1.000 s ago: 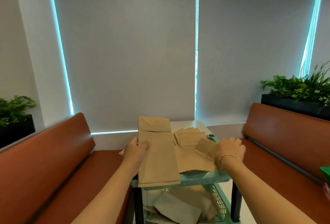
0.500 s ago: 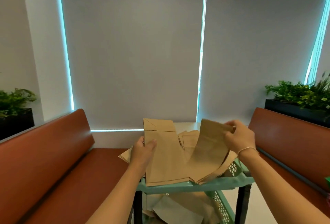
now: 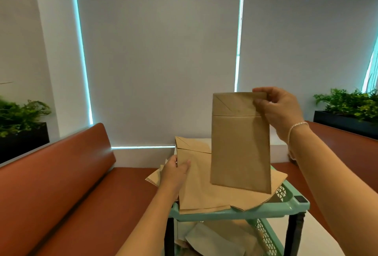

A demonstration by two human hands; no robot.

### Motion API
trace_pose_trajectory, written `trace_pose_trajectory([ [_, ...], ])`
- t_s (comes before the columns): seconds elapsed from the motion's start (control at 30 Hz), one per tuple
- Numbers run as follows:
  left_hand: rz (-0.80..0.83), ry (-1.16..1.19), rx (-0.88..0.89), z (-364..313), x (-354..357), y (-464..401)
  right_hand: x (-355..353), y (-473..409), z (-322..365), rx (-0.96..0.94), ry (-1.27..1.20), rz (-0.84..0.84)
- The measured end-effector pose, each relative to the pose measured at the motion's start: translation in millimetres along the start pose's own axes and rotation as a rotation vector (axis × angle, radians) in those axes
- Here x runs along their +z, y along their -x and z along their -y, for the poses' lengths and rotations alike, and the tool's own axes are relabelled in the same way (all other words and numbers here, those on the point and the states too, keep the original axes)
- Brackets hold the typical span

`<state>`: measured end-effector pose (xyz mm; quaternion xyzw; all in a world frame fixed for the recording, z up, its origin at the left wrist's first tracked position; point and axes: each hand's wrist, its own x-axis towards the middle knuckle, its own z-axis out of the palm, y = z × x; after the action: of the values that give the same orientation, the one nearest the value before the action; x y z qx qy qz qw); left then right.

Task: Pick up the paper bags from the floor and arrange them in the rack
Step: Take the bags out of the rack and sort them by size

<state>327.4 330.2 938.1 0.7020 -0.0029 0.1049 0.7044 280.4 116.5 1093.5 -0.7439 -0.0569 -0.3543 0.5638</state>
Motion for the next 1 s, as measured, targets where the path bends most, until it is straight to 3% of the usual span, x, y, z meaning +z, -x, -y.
trace_pose_trajectory([
  [0.13,-0.005,0.044,0.025,-2.8,-0.4,2.1,31.3,5.0,-18.1,0.263,-0.300,0.151],
  [0.37,-0.020,0.072,-0.007,-5.0,-4.5,-3.3,90.5,16.5,-86.1,0.540,-0.228,0.145],
  [0.73,0.051,0.164,-0.019,-2.8,-3.9,-1.5,114.7,12.7,-104.6,0.470,-0.105,0.213],
  [1.0,0.072,0.073,0.004,-1.6,-2.8,2.3,126.3,23.4,-97.0,0.433,-0.023,0.194],
])
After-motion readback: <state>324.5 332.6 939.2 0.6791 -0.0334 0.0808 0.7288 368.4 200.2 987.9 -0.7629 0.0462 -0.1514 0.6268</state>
